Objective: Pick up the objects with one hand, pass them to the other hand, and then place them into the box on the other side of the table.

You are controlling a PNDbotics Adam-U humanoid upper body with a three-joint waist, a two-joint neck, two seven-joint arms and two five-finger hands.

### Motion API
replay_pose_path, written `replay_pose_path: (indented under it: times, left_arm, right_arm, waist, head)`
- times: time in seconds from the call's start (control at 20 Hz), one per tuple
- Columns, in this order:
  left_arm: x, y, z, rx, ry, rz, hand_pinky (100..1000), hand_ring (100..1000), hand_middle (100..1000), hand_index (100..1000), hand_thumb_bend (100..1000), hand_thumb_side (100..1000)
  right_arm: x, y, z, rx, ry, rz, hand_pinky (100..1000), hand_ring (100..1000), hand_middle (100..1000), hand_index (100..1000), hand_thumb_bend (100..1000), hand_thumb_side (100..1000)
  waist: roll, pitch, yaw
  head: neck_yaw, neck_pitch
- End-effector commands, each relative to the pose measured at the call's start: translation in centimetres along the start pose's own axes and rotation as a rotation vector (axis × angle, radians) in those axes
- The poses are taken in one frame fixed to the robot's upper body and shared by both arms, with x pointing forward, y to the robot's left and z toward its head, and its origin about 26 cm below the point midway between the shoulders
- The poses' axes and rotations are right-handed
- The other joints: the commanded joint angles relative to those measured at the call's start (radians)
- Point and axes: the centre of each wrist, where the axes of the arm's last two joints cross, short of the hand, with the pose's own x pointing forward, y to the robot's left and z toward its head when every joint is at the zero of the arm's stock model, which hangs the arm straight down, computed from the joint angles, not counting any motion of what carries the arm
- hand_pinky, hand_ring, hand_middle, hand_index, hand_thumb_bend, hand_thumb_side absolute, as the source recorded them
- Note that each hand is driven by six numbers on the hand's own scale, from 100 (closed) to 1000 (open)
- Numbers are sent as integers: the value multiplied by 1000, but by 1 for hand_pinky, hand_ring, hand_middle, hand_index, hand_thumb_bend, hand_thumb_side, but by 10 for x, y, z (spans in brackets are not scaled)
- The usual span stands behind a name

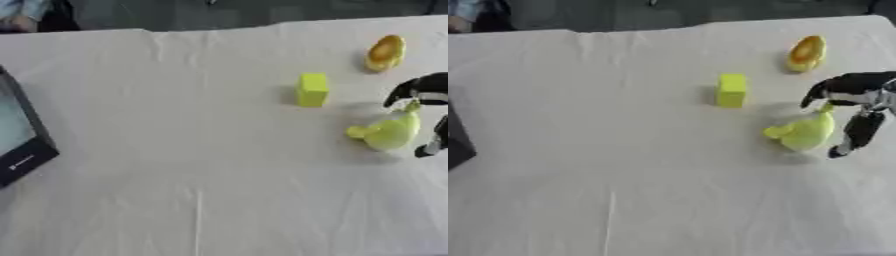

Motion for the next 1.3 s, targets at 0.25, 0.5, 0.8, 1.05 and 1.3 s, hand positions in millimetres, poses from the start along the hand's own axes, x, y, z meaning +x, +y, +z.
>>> replay_pose_path:
  times: [0.25, 0.5, 0.8, 1.05, 1.3]
  left_arm:
    - [12, 3, -5, -4, -36, 3, 828, 846, 902, 928, 880, 609]
    - [11, 3, -4, -4, -32, 5, 830, 847, 902, 928, 880, 609]
    - [10, 3, -4, -2, -30, 8, 830, 846, 902, 927, 878, 609]
    - [9, 3, -3, 1, -29, 12, 831, 846, 900, 925, 876, 610]
    - [11, 3, -4, 0, -36, 15, 832, 845, 900, 925, 876, 611]
  right_arm:
    - [-8, -4, 1, -50, 15, -19, 932, 870, 808, 817, 542, 159]
    - [-6, 1, -3, -62, -20, -75, 923, 844, 765, 772, 496, 149]
    - [-4, 2, -6, -67, -38, -93, 918, 822, 719, 736, 481, 100]
    - [-2, 8, -14, -67, -32, -98, 907, 779, 580, 667, 370, 100]
    - [0, 3, -11, -132, -22, -95, 892, 737, 516, 616, 344, 100]
  waist:
    - [10, 0, 3]
    - [9, 2, 4]
    - [7, 6, 6]
    - [9, 11, 11]
    - [8, 10, 11]
  head:
    - [-9, 6]
    - [-10, 6]
    - [-11, 6]
    - [-12, 6]
    - [-11, 6]
